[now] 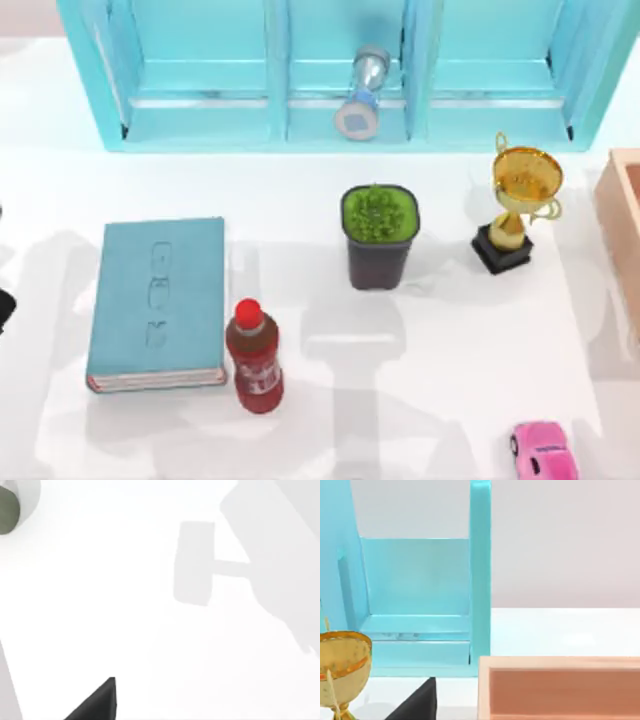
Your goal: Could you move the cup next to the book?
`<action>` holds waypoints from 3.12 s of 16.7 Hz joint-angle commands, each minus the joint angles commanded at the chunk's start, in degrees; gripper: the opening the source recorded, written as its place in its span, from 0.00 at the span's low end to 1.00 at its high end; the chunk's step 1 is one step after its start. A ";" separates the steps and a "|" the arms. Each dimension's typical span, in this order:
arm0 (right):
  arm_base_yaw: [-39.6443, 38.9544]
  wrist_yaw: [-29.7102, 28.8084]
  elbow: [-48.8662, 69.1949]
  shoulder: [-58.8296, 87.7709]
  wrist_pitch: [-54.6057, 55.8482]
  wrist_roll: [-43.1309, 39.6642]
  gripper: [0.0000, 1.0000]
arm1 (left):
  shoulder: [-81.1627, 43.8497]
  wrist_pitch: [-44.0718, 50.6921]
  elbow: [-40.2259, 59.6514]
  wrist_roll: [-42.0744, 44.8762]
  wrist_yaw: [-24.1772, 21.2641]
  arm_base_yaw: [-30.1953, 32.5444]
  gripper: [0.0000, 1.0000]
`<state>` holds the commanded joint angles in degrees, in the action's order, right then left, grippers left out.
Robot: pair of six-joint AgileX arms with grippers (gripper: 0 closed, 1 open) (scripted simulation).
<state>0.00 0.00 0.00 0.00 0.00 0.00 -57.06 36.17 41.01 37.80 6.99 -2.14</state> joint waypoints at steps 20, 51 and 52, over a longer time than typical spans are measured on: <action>0.00 0.00 0.00 0.00 0.00 0.00 1.00 | -98.96 49.93 113.53 59.52 31.88 -2.80 1.00; 0.00 0.00 0.00 0.00 0.00 0.00 1.00 | -124.53 47.69 149.19 72.82 36.00 -10.50 0.70; 0.00 0.00 0.00 0.00 0.00 0.00 1.00 | -124.53 47.69 149.19 72.82 36.00 -10.50 0.62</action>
<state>0.00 0.00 0.00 0.00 0.00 0.00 -181.60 83.85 190.20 110.62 42.99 -12.64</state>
